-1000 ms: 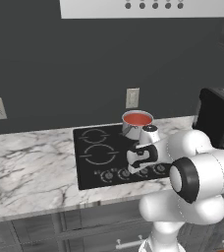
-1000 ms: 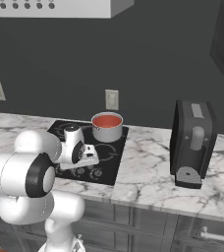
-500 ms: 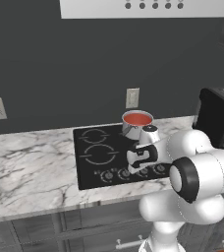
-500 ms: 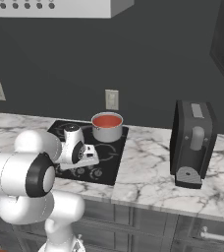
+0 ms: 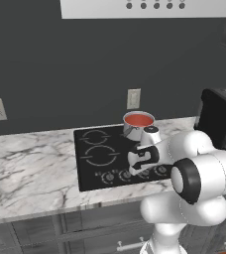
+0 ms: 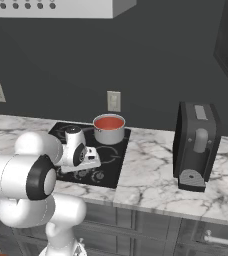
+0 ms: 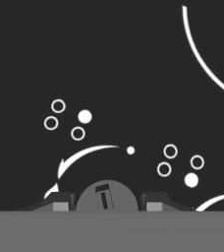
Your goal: Wait until the marinara sauce is simmered to a deep red color and then turn off the stove.
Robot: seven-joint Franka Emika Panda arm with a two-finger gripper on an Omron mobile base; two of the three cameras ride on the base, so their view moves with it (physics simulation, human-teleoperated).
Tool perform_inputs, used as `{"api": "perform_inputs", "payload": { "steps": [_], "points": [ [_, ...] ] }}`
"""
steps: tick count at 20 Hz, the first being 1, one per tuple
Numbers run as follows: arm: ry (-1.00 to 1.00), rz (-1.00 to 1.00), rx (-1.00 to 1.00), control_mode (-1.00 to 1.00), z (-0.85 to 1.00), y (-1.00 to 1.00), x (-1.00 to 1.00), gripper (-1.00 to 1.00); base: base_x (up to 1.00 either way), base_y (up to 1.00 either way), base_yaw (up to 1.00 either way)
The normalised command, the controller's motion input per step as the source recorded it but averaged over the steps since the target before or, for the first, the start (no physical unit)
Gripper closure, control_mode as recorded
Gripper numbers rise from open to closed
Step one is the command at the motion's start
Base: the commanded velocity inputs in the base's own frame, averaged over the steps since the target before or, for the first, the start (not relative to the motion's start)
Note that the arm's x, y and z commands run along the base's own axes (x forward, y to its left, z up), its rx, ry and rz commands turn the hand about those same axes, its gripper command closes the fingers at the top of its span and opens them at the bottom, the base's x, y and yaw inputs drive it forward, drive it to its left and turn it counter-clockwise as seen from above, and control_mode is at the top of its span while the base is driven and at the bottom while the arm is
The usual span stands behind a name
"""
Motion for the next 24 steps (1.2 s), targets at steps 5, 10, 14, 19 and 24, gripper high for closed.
{"api": "perform_inputs", "payload": {
  "steps": [5,10,14,19,24],
  "points": [
    [0.00,0.00,0.00,-1.00,0.00,0.00,0.00,1.00,0.00,0.00,0.00],
    [0.01,0.00,0.00,-1.00,0.00,0.00,0.00,1.00,0.00,0.00,0.00],
    [0.07,-0.06,0.07,-1.00,0.00,0.00,0.00,1.00,0.00,0.00,0.00],
    [0.08,-0.17,0.14,-1.00,0.00,0.00,0.00,1.00,0.00,0.00,0.00],
    [0.09,-0.26,0.22,-1.00,-0.05,-0.06,0.00,1.00,0.00,0.00,0.00]
  ]
}}
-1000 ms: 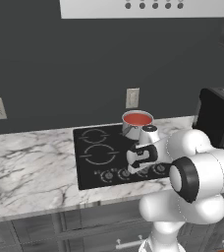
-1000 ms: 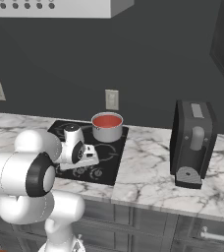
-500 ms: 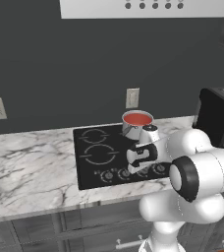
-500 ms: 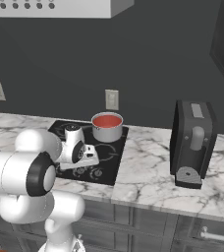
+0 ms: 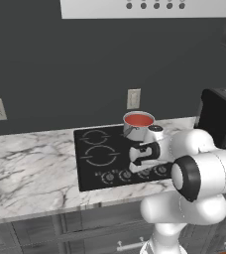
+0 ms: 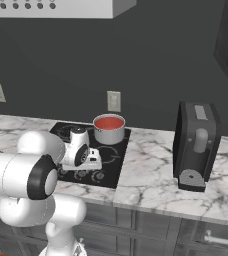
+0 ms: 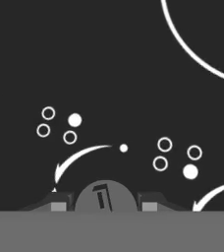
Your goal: Wait until the marinara sauce is simmered to a deep red color and then turn off the stove.
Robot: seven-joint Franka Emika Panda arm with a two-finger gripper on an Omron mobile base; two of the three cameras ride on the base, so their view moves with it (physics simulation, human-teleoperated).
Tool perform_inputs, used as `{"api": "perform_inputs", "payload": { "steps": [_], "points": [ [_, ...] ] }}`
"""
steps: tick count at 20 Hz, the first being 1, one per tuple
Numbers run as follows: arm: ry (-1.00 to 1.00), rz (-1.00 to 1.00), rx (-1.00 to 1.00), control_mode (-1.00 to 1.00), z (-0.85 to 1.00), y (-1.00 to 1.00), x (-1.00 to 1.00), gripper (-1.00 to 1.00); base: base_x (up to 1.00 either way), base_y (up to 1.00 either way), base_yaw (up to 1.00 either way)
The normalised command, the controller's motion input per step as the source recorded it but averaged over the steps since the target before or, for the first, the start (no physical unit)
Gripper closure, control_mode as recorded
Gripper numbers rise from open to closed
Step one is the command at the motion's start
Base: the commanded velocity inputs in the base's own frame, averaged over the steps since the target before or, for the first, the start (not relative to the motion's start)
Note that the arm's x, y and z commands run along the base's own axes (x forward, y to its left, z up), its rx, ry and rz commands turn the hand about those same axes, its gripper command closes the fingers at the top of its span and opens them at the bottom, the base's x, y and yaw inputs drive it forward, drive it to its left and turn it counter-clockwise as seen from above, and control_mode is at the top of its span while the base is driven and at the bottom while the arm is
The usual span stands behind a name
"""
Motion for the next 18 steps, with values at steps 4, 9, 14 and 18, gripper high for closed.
{"api": "perform_inputs", "payload": {
  "steps": [4,9,14,18],
  "points": [
    [0.10,-0.33,0.28,-1.00,-0.09,-0.15,0.00,1.00,0.00,0.00,0.00],
    [0.09,-0.37,0.30,-1.00,-0.14,-0.15,0.00,1.00,0.00,0.00,0.00],
    [0.08,-0.42,0.29,-1.00,-0.23,-0.12,0.00,1.00,0.00,0.00,0.00],
    [0.05,-0.45,0.26,-1.00,-0.27,-0.13,-0.03,1.00,0.00,0.00,0.00]
  ]
}}
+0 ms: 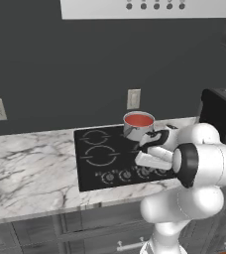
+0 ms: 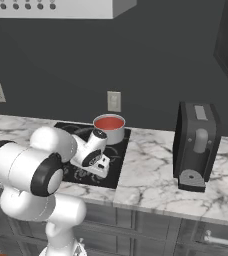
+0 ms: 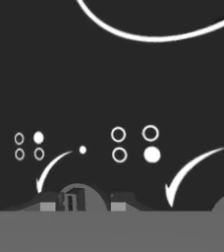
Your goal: Wait until the marinara sauce is simmered to a deep red color and then turn off the stove.
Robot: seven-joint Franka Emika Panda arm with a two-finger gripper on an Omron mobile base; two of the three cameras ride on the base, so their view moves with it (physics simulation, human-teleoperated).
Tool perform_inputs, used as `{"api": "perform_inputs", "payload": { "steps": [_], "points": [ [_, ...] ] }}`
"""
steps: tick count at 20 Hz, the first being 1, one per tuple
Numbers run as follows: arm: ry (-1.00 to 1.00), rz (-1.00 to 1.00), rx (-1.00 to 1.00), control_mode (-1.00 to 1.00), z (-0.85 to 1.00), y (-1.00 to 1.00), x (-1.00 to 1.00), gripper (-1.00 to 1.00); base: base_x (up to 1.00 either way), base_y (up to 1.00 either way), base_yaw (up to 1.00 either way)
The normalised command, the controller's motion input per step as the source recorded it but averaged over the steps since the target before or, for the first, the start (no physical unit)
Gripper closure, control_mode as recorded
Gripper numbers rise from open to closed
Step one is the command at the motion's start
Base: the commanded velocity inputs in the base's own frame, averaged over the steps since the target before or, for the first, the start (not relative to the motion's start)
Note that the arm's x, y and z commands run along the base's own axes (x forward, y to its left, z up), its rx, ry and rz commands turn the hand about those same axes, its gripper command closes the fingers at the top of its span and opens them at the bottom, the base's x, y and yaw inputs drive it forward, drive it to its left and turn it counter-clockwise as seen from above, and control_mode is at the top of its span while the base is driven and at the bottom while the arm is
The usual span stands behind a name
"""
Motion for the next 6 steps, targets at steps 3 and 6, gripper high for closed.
{"api": "perform_inputs", "payload": {
  "steps": [3,6],
  "points": [
    [0.04,-0.50,0.21,-1.00,-0.34,-0.21,-0.05,1.00,0.00,0.00,0.00],
    [0.04,-0.56,0.14,-1.00,-0.40,-0.29,-0.07,1.00,0.00,0.00,0.00]
  ]
}}
